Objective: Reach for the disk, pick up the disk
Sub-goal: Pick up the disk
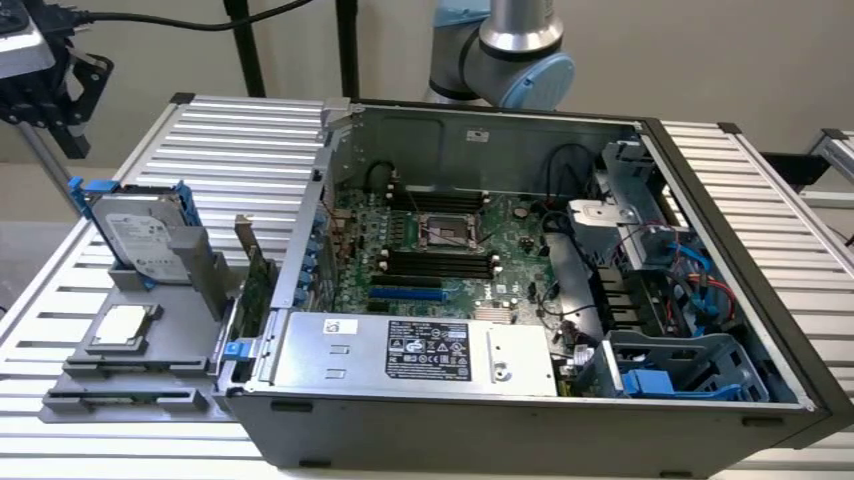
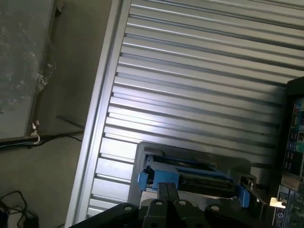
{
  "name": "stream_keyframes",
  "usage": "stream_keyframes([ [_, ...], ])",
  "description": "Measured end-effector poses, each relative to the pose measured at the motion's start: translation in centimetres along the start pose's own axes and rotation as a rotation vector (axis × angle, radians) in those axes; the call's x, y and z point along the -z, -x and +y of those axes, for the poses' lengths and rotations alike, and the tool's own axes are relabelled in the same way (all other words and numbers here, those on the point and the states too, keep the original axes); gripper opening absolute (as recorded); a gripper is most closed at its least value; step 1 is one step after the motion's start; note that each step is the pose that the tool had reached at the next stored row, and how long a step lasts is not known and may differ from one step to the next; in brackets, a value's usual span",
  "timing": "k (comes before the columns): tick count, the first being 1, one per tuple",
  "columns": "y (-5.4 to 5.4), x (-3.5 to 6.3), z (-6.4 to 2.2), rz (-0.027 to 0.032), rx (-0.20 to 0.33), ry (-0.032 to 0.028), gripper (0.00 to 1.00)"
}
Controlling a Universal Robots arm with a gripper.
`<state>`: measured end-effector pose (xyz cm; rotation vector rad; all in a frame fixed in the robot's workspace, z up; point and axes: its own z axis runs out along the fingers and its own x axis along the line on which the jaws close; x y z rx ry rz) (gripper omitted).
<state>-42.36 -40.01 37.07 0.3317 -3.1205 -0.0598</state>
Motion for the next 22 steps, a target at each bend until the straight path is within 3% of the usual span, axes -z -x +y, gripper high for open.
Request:
stream_keyframes([
  [15,0.0,0.0,0.0,0.0102,0.27,0.0008,0.11],
  [22,0.18,0.01,-0.04,0.0125,0.36,0.0041,0.11],
])
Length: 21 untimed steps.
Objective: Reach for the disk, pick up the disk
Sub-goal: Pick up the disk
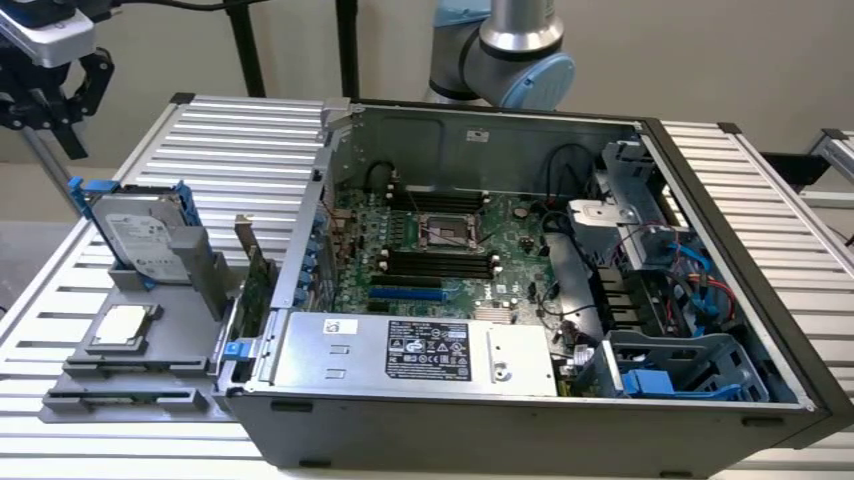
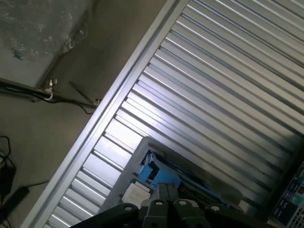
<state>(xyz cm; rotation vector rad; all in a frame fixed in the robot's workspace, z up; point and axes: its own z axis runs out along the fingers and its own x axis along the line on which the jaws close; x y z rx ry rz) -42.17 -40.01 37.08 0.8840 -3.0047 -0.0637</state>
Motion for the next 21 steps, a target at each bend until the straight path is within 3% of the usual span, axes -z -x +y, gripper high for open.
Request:
stream_keyframes([
  [10,0.38,0.0,-0.25,-0.0013,0.108,0.0089,0.11],
  [21,0.4,-0.07,-0.27,0.0077,0.303,0.0102,0.11],
])
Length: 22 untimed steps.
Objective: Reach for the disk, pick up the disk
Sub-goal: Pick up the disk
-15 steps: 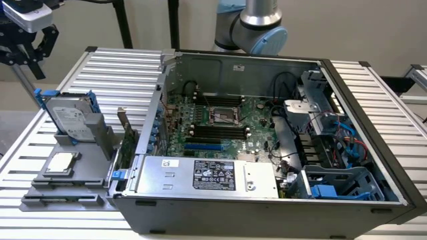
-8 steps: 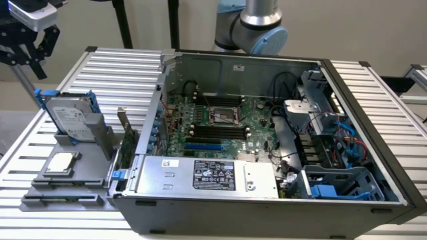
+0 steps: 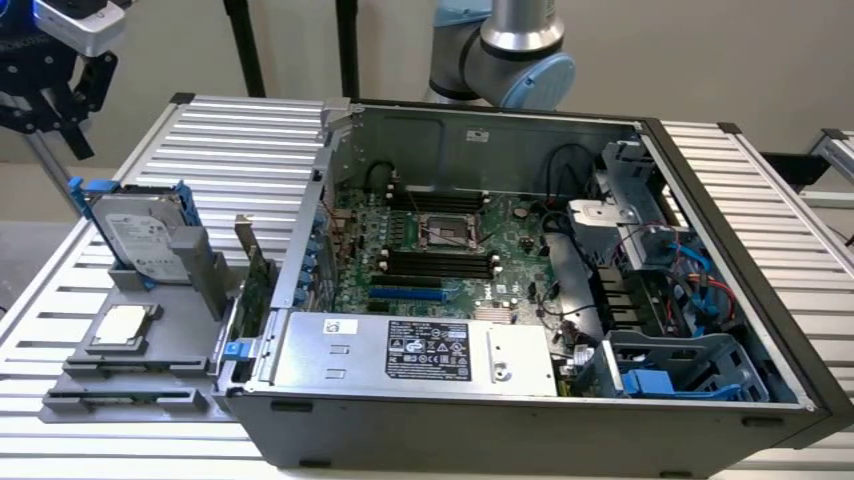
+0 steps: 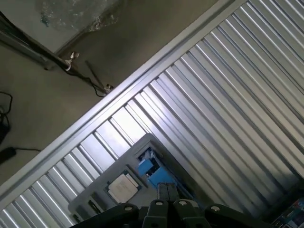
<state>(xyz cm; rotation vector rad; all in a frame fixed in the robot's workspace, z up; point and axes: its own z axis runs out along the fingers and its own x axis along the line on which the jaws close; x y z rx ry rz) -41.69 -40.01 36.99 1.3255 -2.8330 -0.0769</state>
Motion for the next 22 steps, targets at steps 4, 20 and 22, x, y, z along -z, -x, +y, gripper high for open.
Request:
stream_keyframes([
  [4,0.0,-0.04,0.0,0.0036,0.072,0.0007,0.11],
  [20,0.0,-0.3,-0.01,0.0182,0.363,0.0034,0.11],
  [22,0.0,-0.34,-0.01,0.02,0.399,0.0036,0.11],
])
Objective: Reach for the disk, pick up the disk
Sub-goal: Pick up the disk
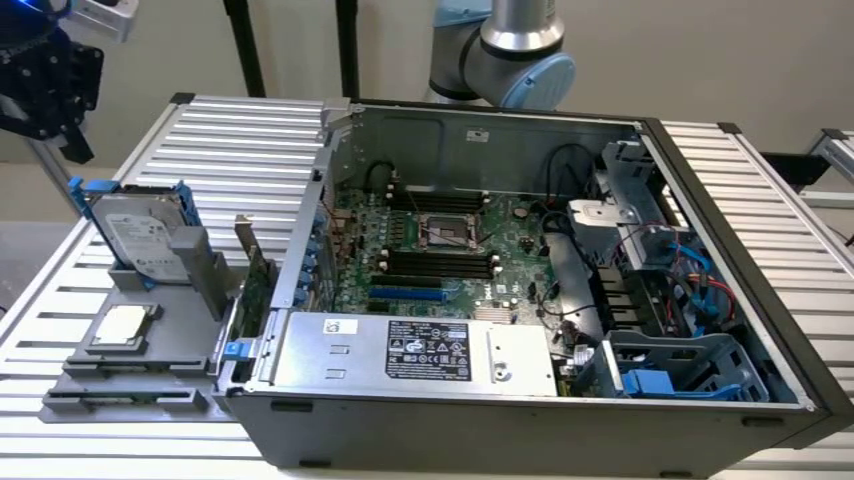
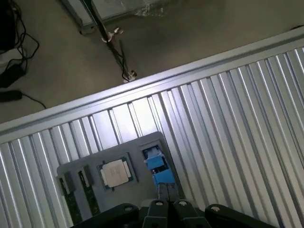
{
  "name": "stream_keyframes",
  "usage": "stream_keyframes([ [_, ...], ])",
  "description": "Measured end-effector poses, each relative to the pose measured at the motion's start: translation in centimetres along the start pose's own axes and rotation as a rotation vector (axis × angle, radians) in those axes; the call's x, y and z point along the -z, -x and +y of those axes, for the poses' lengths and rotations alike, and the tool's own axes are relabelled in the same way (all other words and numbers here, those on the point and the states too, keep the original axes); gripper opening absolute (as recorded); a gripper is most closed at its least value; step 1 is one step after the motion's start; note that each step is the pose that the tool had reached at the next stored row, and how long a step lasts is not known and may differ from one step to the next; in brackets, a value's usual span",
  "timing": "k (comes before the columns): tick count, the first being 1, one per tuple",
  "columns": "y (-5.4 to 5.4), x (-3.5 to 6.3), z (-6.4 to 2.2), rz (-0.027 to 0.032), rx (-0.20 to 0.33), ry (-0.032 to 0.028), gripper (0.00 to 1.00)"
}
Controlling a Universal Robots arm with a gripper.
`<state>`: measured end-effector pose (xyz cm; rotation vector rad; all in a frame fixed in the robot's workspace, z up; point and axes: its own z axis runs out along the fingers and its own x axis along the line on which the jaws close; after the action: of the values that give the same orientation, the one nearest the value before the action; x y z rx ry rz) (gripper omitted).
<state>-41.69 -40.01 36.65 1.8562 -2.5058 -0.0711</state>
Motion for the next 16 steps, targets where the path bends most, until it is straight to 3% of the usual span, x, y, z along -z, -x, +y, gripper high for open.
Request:
stream_keyframes([
  [10,0.0,-0.19,-0.01,0.009,0.182,0.0009,0.11],
  [16,0.0,-0.26,-0.02,0.0095,0.274,-0.0043,0.11],
])
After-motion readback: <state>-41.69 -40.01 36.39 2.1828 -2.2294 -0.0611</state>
